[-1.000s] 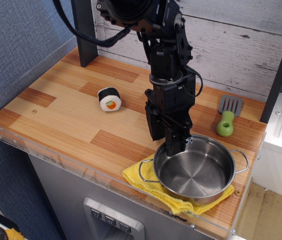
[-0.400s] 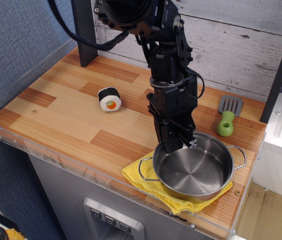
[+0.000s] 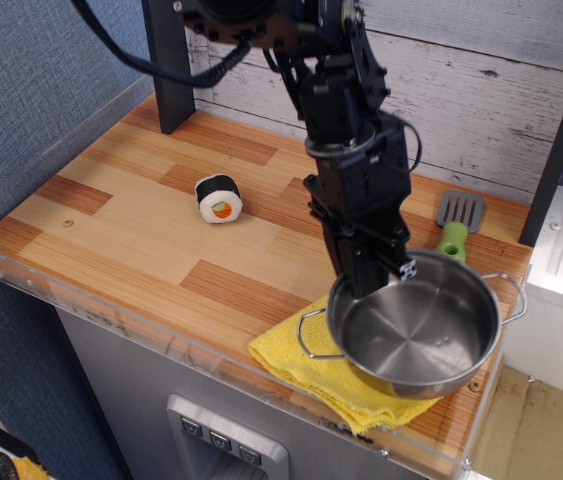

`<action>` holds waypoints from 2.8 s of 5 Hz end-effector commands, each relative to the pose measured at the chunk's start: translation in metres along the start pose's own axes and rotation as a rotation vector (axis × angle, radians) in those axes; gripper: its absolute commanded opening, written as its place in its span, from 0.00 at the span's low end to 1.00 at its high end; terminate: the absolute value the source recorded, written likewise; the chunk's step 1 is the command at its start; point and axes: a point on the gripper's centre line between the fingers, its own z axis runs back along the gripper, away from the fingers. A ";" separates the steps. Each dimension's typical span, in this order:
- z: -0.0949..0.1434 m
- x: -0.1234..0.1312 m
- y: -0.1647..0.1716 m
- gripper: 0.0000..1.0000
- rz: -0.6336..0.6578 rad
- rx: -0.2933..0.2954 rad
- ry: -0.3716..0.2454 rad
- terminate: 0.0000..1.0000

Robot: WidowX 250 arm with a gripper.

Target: Place the metal pot between the sushi and the spatula.

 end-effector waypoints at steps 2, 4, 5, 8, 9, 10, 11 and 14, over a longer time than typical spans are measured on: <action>0.038 0.031 0.067 0.00 0.251 0.064 -0.129 0.00; 0.031 0.043 0.106 0.00 0.297 0.186 -0.098 0.00; 0.032 0.046 0.116 0.00 0.310 0.217 -0.089 0.00; 0.043 0.024 0.153 0.00 0.363 0.321 -0.059 0.00; 0.020 0.017 0.160 0.00 0.372 0.294 -0.010 0.00; 0.007 0.016 0.157 0.00 0.373 0.274 0.018 0.00; -0.002 0.018 0.155 0.00 0.364 0.269 0.036 0.00; 0.032 0.027 0.137 1.00 0.350 0.245 -0.018 0.00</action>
